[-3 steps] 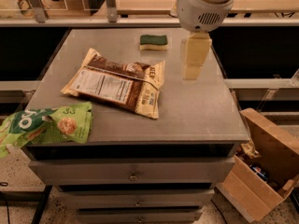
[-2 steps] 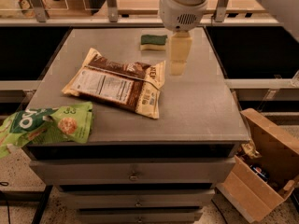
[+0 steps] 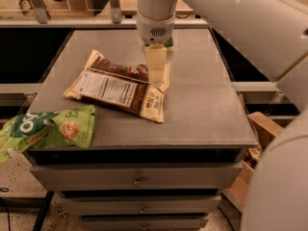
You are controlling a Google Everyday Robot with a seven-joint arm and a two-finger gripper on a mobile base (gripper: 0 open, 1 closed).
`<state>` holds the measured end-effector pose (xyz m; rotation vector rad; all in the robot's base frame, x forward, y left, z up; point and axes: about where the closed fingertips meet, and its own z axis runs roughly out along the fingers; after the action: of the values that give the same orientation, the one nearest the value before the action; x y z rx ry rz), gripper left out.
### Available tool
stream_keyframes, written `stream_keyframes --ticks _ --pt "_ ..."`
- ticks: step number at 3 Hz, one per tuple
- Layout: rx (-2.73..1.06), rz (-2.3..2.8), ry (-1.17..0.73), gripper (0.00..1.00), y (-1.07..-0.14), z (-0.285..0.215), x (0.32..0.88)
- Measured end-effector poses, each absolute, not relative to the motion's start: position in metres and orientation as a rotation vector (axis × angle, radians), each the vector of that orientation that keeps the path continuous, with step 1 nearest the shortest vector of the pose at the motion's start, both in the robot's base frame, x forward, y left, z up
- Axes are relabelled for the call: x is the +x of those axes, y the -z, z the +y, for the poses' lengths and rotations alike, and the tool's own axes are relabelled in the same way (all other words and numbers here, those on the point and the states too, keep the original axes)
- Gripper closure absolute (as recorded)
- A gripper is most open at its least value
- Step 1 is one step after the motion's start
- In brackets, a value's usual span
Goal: Move brown chip bag near green rice chip bag
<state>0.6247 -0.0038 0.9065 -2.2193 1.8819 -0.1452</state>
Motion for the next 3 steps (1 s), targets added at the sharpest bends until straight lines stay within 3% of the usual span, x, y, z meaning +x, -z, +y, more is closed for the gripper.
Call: stream_keyframes --ticks 1,3 --pt "-2.272 1.908 0.073 0.00 -0.872 0.017 0.630" --pt "-2.333 1.928 0.005 0.41 -0.837 0.041 0.632"
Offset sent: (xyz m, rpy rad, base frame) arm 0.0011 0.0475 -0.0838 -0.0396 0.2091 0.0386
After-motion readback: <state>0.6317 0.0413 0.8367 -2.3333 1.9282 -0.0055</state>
